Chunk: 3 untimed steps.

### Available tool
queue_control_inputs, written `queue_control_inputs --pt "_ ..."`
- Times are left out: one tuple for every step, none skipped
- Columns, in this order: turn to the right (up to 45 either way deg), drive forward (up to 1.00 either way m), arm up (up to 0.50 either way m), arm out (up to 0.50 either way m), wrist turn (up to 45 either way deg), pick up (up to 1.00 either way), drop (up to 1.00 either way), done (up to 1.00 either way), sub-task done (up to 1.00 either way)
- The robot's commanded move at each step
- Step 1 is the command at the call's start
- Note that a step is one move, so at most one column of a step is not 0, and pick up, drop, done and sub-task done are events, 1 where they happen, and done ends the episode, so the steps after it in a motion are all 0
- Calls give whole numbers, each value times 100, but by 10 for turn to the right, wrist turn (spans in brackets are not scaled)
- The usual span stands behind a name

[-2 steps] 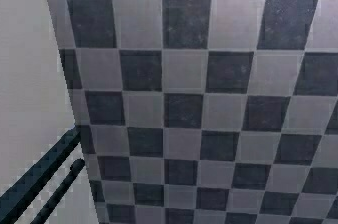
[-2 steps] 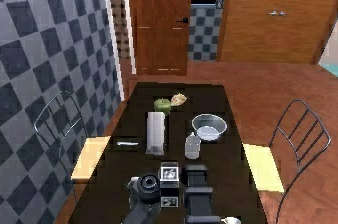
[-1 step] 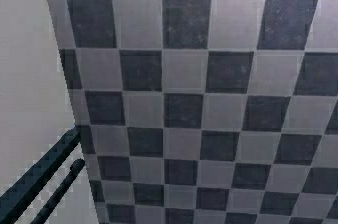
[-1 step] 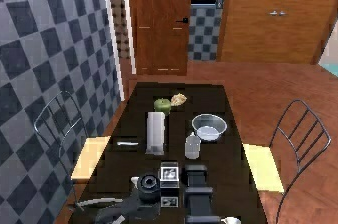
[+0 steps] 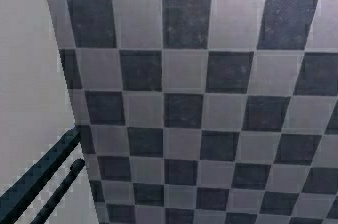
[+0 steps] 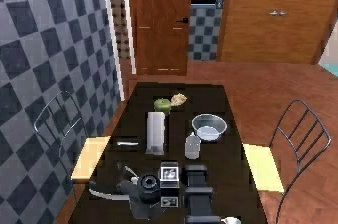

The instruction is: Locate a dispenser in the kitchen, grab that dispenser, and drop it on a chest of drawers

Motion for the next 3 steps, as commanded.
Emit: queue_control_inputs --pt "0 0 0 0 420 0 0 0 0" --pt "0 0 -30 0 0 0 0 0 0" --pt "0 0 0 0 0 100 0 0 0"
